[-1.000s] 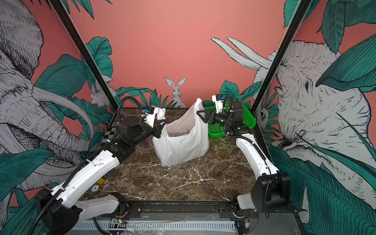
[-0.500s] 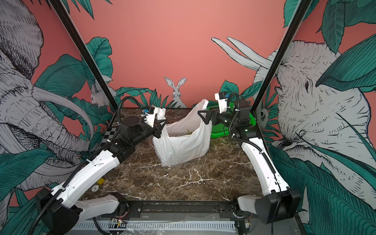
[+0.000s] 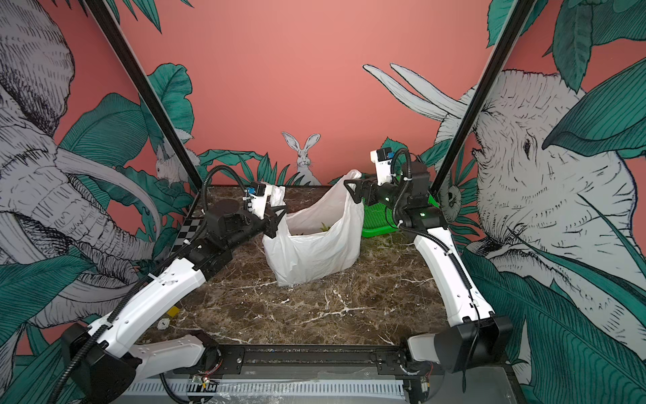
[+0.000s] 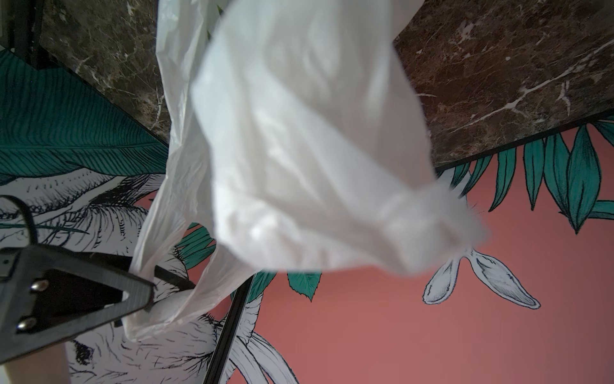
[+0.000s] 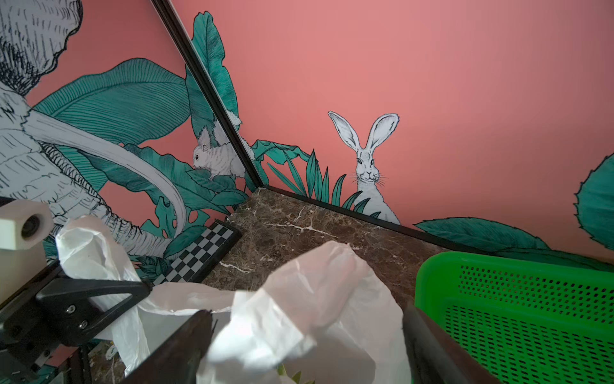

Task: Place the pineapple into a plastic bag & tie a knot
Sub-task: Cross the plastic bag at the center of the board.

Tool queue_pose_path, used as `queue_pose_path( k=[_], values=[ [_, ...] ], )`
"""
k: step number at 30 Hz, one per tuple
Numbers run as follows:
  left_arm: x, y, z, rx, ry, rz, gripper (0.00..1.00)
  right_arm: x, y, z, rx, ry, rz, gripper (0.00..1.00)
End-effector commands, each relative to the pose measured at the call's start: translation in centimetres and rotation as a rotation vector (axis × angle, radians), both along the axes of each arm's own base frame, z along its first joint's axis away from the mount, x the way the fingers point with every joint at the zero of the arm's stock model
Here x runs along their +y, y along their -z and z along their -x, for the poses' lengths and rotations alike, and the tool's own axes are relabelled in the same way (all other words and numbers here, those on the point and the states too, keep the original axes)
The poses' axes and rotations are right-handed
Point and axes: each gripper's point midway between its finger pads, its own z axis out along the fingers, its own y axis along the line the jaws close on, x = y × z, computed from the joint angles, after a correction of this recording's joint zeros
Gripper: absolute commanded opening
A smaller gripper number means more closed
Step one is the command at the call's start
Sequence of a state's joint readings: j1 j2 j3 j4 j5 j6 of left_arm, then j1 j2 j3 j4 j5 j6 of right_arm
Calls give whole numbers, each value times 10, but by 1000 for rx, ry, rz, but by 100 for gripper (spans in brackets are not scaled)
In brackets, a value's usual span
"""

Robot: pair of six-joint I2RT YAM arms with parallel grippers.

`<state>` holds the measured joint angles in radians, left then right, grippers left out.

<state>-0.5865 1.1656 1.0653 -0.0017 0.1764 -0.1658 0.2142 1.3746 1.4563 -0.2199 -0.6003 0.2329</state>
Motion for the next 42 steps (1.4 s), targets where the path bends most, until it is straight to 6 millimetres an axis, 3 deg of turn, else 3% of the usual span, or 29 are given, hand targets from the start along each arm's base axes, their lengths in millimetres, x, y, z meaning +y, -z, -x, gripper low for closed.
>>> queue_pose_path(
  k=[1, 8, 9, 14, 20, 28, 35, 37, 42],
  values=[
    [0, -22, 1, -42, 9, 40, 0, 7, -38, 1, -97, -47, -56, 68],
    [-2, -25, -2, -47, 12, 38, 0, 14, -51, 11, -93, -106, -85, 3],
    [-3, -26, -3, -51, 12, 36, 0, 15, -52, 15, -86, -118, -92, 0],
    [-11, -36, -10, -76, 32, 32, 0, 29, -54, 44, -42, -186, -48, 0],
    [-31, -45, -21, -88, 98, 51, 0, 63, -42, 83, 21, -336, 32, 0],
    [-64, -46, -32, -49, 225, 107, 0, 111, -32, 107, 88, -529, 65, 0],
    [-80, -45, -33, -12, 307, 134, 0, 136, -23, 106, 136, -614, 70, 0],
    [-85, -45, -29, 3, 342, 133, 0, 142, -16, 93, 147, -592, 69, 0],
    [-94, -42, -14, 48, 445, 146, 0, 146, -23, 78, 113, -538, 30, 0]
  ],
)
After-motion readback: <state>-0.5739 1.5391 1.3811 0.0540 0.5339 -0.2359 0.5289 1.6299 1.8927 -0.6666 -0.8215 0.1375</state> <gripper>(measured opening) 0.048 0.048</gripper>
